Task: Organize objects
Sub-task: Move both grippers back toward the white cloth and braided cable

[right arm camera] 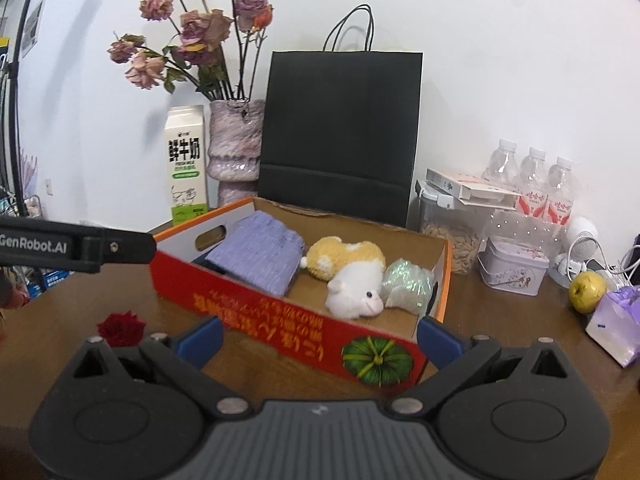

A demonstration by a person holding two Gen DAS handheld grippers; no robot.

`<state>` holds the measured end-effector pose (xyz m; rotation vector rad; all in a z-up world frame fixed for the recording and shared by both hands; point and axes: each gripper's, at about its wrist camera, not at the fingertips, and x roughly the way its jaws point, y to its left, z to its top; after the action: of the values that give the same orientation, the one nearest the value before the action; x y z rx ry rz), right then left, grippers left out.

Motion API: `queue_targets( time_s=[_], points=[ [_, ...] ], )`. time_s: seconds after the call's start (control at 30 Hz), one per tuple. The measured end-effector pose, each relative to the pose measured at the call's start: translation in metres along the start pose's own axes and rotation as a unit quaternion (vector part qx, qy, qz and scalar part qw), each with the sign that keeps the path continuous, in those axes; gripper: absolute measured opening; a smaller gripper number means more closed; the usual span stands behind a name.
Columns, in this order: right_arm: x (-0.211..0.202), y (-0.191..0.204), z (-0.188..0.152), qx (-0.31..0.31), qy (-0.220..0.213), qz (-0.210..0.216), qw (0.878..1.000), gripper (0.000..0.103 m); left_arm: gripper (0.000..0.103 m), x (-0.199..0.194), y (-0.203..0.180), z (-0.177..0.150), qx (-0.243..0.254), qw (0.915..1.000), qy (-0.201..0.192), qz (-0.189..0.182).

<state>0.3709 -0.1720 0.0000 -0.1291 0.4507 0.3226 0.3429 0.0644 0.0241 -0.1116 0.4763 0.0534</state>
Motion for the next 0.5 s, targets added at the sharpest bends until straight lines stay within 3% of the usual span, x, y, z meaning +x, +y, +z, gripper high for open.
queue_targets(
  time_s=[0.5],
  points=[
    [-0.05, 0.03, -0.041, -0.017, 0.019, 0.012, 1.0, 0.103, 0.103, -0.049, 0.015, -0.053, -0.005, 0.9994, 0.032, 0.015]
  ],
)
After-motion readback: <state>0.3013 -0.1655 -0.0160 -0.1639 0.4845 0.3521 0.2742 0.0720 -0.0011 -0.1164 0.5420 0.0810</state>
